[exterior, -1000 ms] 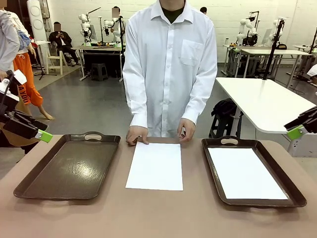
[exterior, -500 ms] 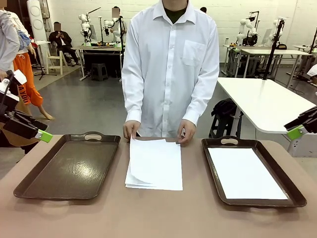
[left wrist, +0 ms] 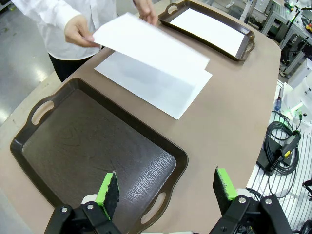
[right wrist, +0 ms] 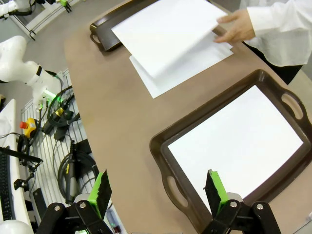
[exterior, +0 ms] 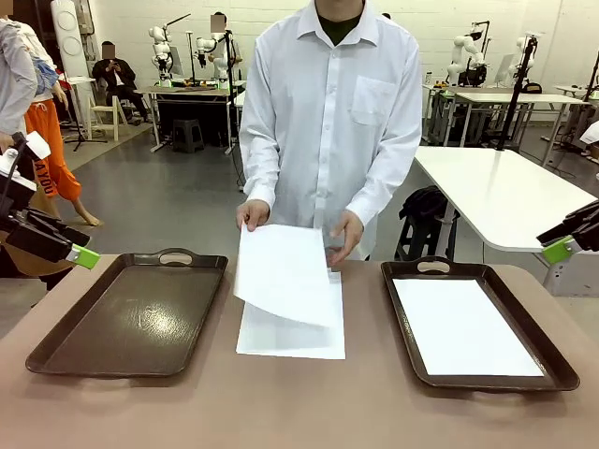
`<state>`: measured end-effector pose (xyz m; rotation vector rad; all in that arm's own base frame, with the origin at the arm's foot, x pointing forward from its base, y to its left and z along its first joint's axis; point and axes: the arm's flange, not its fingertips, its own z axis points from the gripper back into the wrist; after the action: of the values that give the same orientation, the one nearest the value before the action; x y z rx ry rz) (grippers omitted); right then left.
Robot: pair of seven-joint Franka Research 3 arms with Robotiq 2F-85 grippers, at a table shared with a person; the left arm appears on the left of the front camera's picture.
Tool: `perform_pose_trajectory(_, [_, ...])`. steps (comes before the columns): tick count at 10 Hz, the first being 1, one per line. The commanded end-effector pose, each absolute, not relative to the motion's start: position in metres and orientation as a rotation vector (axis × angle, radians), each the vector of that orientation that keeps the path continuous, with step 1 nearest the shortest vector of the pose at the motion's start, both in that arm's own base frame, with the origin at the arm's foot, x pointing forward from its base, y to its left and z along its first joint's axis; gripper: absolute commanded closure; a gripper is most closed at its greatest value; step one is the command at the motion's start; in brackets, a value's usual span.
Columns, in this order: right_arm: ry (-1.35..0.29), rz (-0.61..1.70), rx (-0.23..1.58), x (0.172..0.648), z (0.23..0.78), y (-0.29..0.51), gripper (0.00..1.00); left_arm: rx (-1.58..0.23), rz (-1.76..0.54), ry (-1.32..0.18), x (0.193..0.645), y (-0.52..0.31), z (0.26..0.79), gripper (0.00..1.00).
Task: Sort the A4 documents.
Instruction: Receive the A4 Paper.
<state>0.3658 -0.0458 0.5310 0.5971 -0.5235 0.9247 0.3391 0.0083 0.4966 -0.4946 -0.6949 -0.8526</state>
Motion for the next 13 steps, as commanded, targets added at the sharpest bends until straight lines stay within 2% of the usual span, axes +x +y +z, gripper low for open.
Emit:
perform_pose_trajectory(1, [-0.530,0.922,0.605,0.3663,0.5318,-0.0438,0.00,-0.508,-0.867,-0.707,0.3398,0.0099,0.4955,0.00])
perform_pose_trajectory(13, [-0.530,0.922,0.605,0.3663,0.5318,-0.0438,0.00,-0.508,-0.867,-0.707,0.3398,0.0099,0.4955,0.00])
